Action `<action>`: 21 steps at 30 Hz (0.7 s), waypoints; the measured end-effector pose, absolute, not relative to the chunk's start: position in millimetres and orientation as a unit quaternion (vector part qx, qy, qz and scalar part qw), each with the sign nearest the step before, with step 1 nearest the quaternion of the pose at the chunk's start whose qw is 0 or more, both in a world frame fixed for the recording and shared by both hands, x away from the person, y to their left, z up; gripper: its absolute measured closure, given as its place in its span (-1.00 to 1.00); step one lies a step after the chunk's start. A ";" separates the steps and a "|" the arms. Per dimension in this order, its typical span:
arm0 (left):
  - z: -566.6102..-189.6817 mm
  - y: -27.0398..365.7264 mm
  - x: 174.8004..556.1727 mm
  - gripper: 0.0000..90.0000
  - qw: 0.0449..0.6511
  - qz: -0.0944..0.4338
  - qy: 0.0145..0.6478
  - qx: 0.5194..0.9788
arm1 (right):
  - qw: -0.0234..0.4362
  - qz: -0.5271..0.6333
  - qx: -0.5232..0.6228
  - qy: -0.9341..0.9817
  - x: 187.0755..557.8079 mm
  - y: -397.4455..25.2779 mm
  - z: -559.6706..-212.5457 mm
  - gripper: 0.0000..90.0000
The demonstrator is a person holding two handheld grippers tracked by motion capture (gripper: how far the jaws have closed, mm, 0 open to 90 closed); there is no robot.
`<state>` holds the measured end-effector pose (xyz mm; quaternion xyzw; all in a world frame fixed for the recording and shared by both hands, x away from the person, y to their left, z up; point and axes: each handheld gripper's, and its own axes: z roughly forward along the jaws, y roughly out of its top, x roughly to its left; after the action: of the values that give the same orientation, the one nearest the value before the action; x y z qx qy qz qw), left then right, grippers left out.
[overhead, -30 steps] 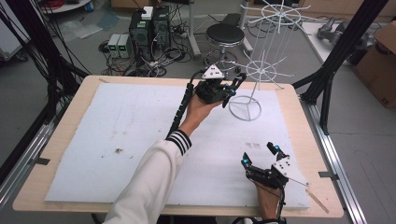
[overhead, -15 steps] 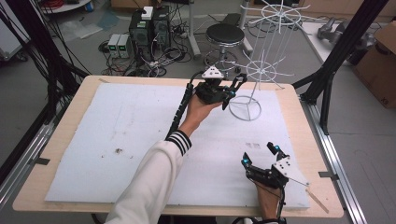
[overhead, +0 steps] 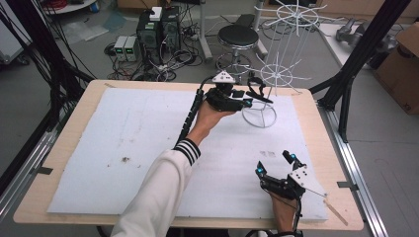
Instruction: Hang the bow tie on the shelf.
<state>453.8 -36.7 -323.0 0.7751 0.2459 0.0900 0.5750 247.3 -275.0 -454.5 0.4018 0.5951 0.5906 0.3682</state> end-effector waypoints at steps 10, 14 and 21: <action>-318.4 17.0 438.9 -0.71 0.611 0.072 0.214 0.758 | 0.370 0.592 0.398 0.596 247.4 -275.9 -454.6 -0.94; -313.3 45.8 425.5 -0.72 0.624 0.078 0.196 0.752 | 0.372 0.594 0.396 0.594 246.6 -275.6 -454.9 -0.94; -316.5 109.6 391.5 -0.72 0.633 0.128 0.205 0.735 | 0.372 0.592 0.397 0.595 247.1 -275.2 -454.7 -0.94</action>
<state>391.5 109.6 -316.5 0.7354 0.2050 0.1278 0.6331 247.1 -275.2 -454.7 0.3968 0.5950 0.5918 0.3719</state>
